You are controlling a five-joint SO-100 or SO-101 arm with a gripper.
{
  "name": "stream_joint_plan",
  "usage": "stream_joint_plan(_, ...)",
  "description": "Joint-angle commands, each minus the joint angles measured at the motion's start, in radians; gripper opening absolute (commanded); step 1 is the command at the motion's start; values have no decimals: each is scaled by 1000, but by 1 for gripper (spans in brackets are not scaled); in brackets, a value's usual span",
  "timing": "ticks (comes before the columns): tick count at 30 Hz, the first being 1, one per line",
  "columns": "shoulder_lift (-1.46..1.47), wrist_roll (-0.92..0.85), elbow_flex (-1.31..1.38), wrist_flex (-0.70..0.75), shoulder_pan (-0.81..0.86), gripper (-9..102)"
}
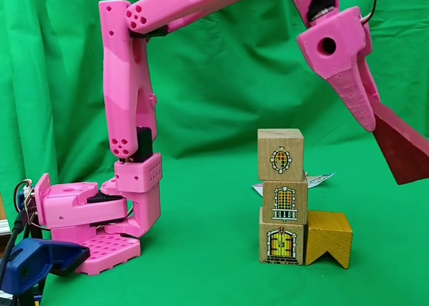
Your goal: Grasp some building blocks and build the house on the picture.
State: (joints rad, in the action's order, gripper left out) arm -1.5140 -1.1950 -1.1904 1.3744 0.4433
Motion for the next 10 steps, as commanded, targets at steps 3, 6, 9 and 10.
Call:
stream_joint_plan(3,-2,2,31,2,-31,15)
stream_joint_plan(6,38,0,31,8,-32,15)
stream_joint_plan(9,58,-2,38,61,-32,15)
stream_joint_plan(10,60,-2,38,91,-32,15)
